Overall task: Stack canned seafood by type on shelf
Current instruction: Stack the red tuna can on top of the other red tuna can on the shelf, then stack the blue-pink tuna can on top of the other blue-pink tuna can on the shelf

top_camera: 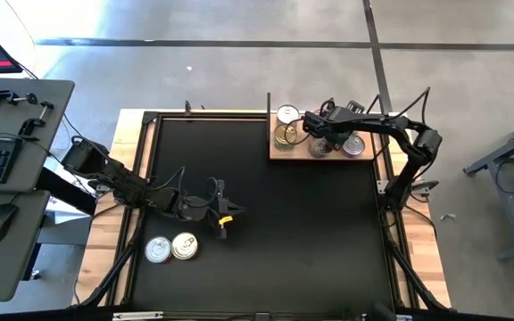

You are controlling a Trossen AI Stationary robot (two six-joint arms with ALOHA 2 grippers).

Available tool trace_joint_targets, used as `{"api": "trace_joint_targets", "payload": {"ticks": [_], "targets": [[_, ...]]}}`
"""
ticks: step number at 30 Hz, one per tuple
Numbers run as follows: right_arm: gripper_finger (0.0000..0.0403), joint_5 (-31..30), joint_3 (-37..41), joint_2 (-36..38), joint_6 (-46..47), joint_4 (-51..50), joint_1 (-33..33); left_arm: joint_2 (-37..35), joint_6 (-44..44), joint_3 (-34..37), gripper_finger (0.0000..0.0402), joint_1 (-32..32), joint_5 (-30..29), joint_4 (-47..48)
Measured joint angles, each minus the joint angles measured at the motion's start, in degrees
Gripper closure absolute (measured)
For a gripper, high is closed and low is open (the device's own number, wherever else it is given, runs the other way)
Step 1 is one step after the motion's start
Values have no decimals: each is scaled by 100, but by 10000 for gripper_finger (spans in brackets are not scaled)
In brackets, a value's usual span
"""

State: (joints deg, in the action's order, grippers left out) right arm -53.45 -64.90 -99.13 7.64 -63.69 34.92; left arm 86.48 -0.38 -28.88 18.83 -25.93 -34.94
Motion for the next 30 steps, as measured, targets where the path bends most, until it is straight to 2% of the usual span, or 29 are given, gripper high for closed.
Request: {"api": "trace_joint_targets", "payload": {"ticks": [4, 7, 24, 30], "targets": [[207, 15, 2, 0, 1, -83, -7, 0, 0, 0, 400, 0, 0, 0], [190, 49, 4, -2, -6, -136, -7, 0, -2, 0, 400, 0, 0, 0], [183, 446, -397, -24, -19, -925, -7, 0, -2, 0, 400, 0, 1, 0], [183, 607, -714, -24, 204, -1604, -51, 0, -4, 0, 400, 0, 2, 33]]}}
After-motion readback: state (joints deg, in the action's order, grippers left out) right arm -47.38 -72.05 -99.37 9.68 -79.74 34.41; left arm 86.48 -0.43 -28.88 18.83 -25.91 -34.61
